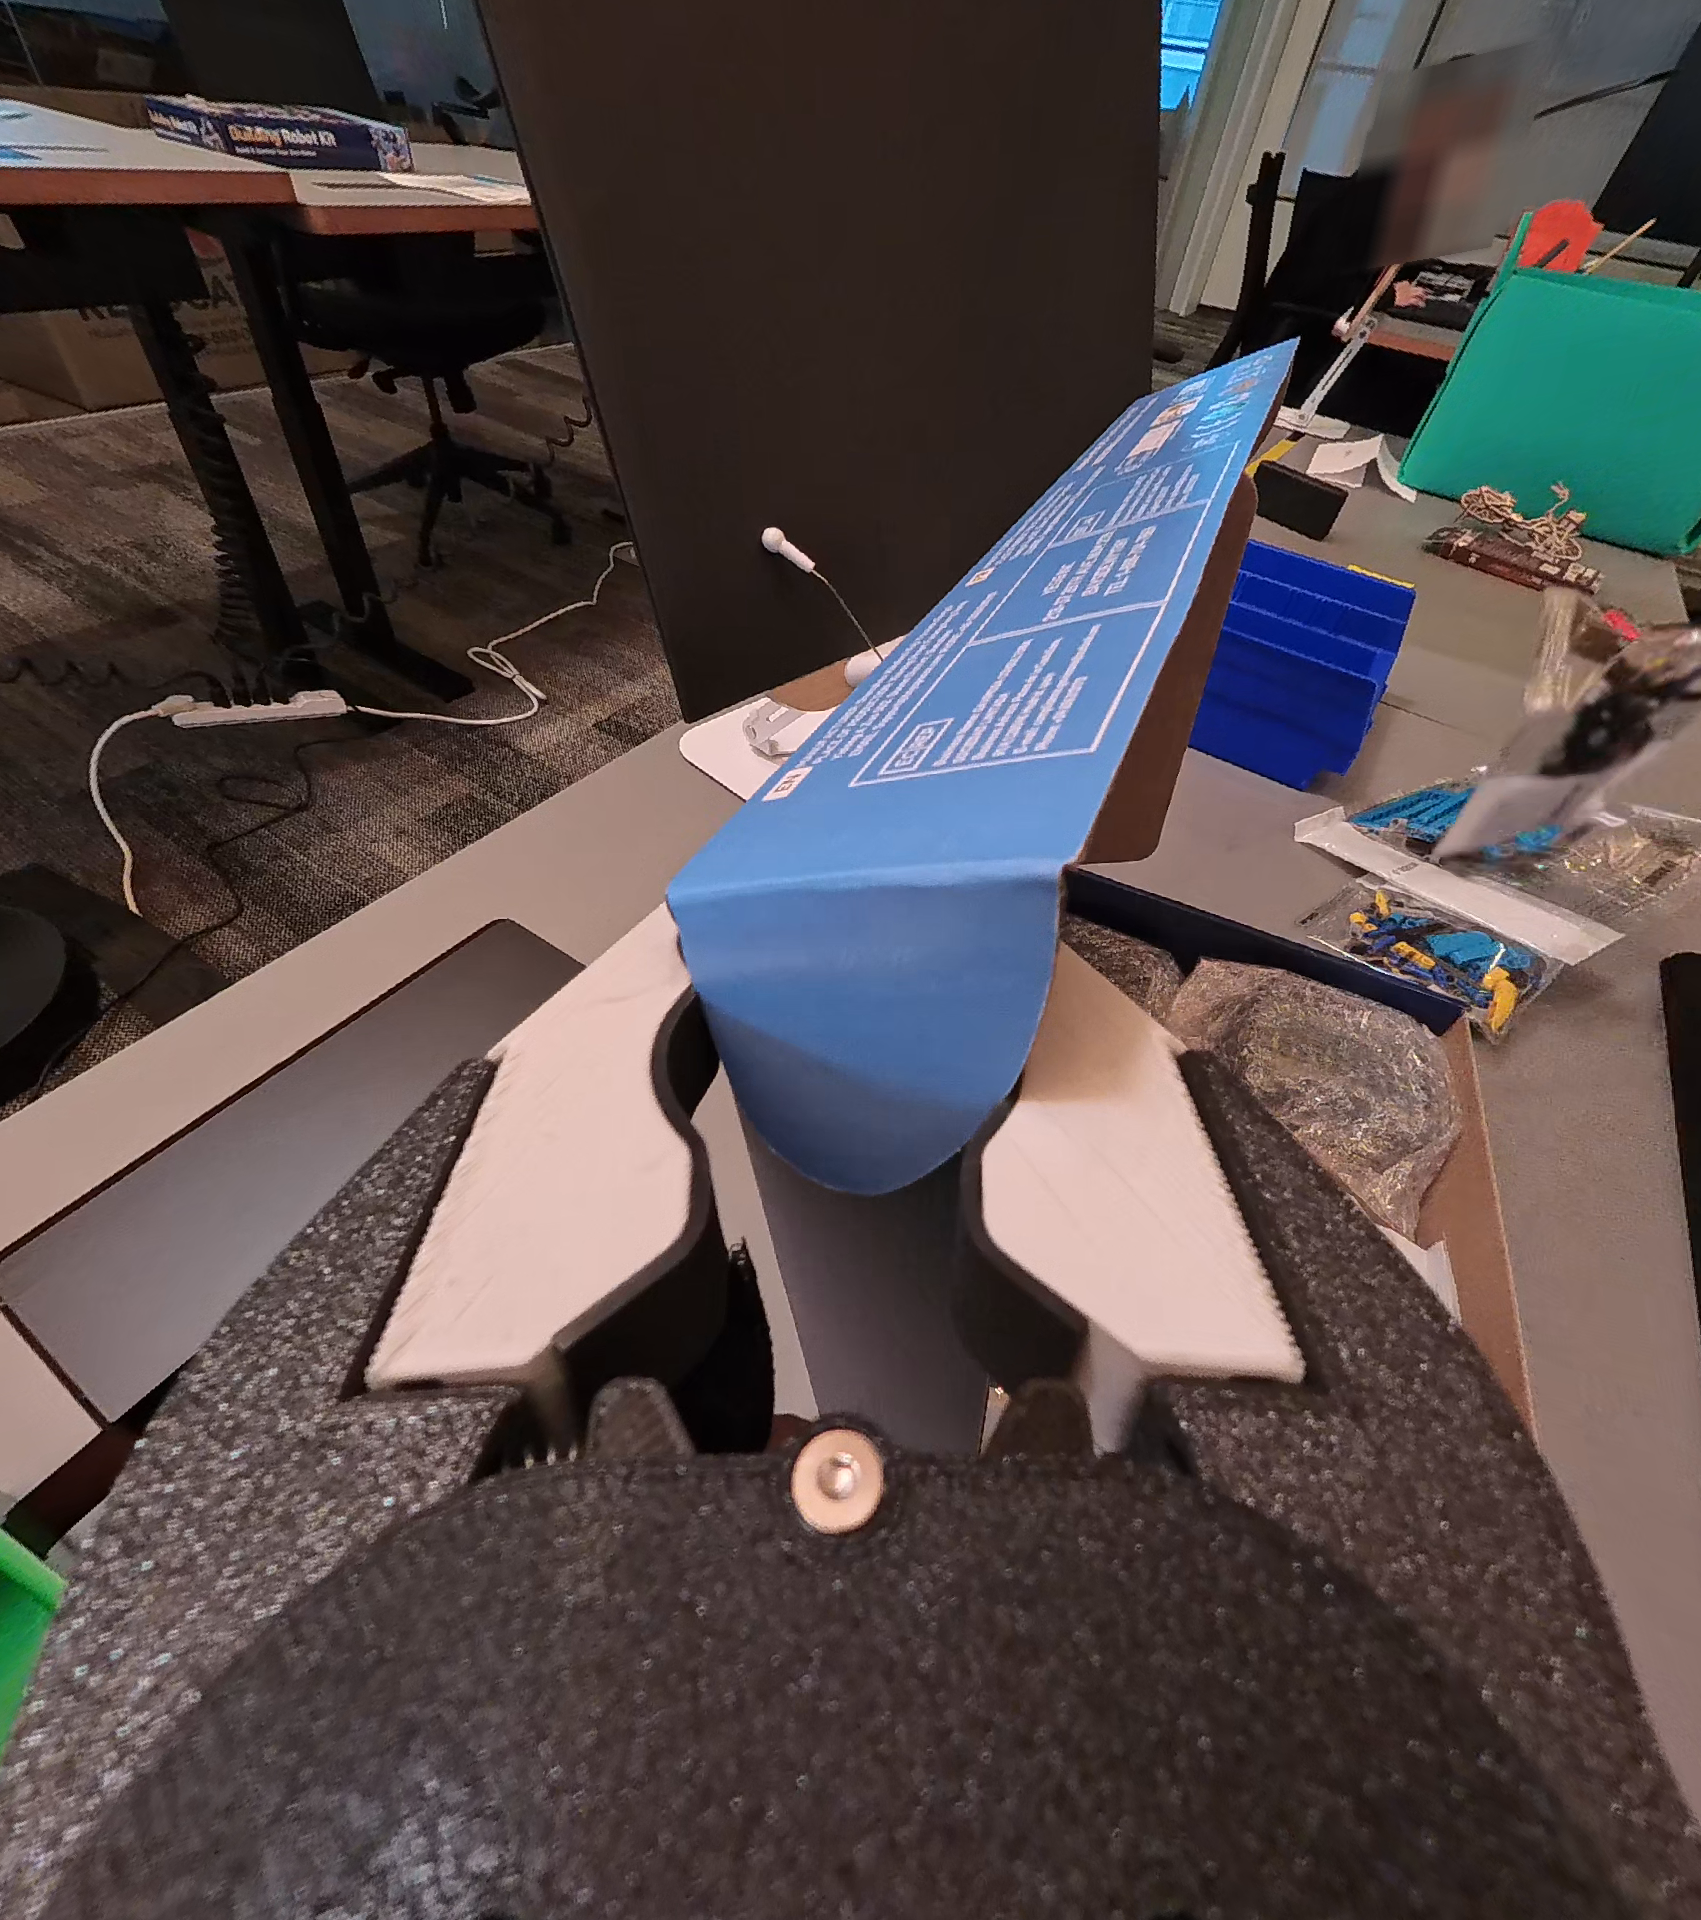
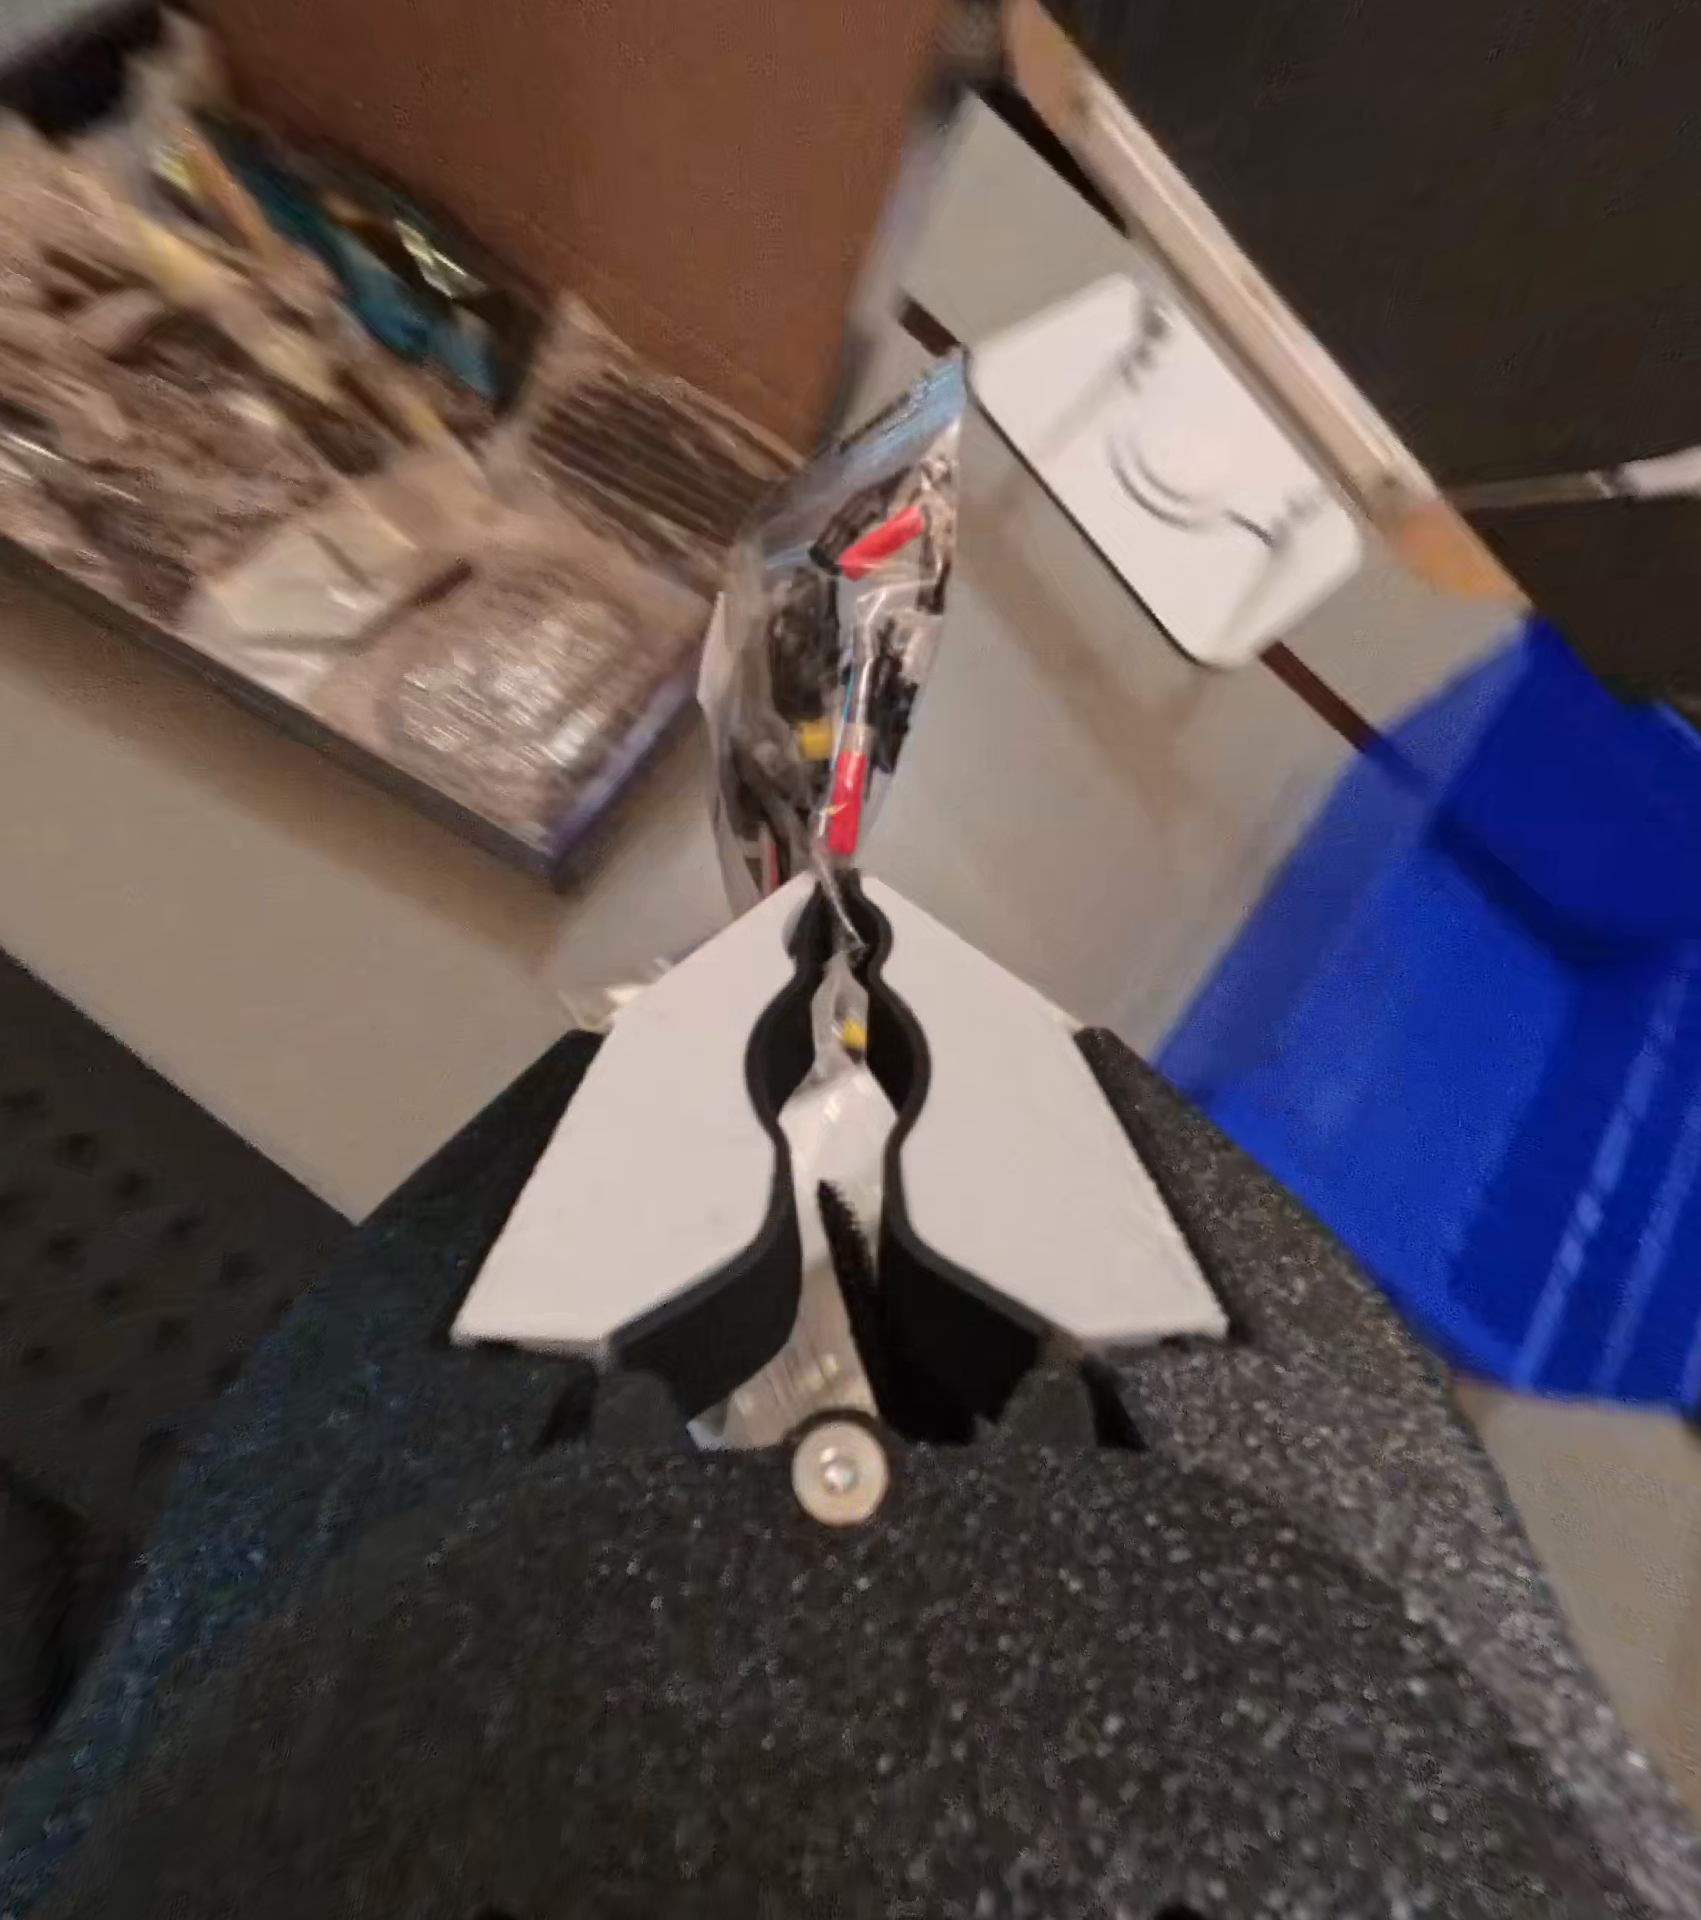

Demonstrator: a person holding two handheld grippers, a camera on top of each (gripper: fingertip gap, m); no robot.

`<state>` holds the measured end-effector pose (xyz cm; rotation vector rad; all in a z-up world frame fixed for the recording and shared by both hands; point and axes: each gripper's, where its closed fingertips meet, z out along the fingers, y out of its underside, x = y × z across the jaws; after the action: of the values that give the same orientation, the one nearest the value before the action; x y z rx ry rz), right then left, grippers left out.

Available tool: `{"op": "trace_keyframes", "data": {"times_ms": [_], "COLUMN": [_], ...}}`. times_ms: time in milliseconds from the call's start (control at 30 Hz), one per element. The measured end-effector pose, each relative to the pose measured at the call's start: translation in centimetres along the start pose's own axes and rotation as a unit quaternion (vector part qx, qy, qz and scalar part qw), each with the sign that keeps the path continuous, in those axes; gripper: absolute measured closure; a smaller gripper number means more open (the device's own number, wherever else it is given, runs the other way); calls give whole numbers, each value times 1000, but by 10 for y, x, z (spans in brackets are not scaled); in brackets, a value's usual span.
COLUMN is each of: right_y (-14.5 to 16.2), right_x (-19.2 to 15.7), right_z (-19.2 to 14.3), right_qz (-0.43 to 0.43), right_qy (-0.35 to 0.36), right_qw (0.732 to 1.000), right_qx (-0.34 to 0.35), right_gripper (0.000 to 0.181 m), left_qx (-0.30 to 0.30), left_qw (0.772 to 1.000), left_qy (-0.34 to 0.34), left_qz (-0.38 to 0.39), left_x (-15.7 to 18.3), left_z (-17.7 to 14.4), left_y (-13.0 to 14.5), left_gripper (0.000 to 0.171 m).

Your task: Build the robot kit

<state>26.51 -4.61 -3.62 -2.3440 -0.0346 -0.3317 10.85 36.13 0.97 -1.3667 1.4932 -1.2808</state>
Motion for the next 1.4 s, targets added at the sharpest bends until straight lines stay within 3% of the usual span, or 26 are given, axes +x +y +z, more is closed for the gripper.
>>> {"op": "trace_keyframes", "data": {"times_ms": [100, 200, 300, 367, 433, 500, 567, 733, 833, 900, 1000, 1033, 1100, 1233, 1400], "right_y": [77, 131, 172, 205, 220, 197, 142, -32, -97, -110, -110, -112, -109, -109, -100], "right_x": [45, 38, 30, 38, 49, 55, 45, -18, -29, -26, -13, -15, 0, 1, -9], "right_z": [-32, -31, -18, -11, -17, -25, -22, 35, 97, 149, 200, 205, 206, 200, 199], "right_qz": [97, 267, 363, 382, 353, 313, 270, 141, 94, 116, 151, 146, 129, 130, 110], "right_qy": [90, 35, -5, 39, 106, 152, 158, 32, -28, -72, -62, -47, 50, 123, 126], "right_qw": [990, 963, 932, 923, 927, 936, 950, 981, 982, 978, 970, 968, 966, 967, 977], "right_qx": [-42, -15, 9, -30, -64, -54, -4, 126, 160, 160, 178, 199, 218, 181, 131], "right_gripper": [180, 179, 171, 145, 136, 125, 125, 121, 118, 113, 121, 138, 174, 179, 179], "left_qx": [1, 2, 1, 2, 2, 1, -2, -2, -3, -4, -4, -6, -18, -93, -218], "left_qw": [1000, 1000, 1000, 1000, 1000, 1000, 1000, 1000, 1000, 1000, 998, 997, 994, 972, 924], "left_qy": [1, 2, 2, 2, 3, 2, 1, 1, -8, -15, -57, -76, -111, -210, -309], "left_qz": [-1, 1, 3, 1, 0, 2, 9, 17, 12, 11, 16, 16, 13, 44, 48], "left_x": [0, 0, 1, 1, 1, 1, 2, 3, 1, 0, -4, -4, -1, 16, 67], "left_z": [0, 0, -1, 0, 0, -1, -2, -3, -2, -2, -3, -4, -10, -38, -89], "left_y": [0, 0, 0, 0, 0, 0, 0, 1, 0, 0, 0, 1, 6, 43, 126], "left_gripper": [128, 128, 128, 127, 128, 128, 128, 127, 127, 127, 120, 115, 109, 104, 109]}}
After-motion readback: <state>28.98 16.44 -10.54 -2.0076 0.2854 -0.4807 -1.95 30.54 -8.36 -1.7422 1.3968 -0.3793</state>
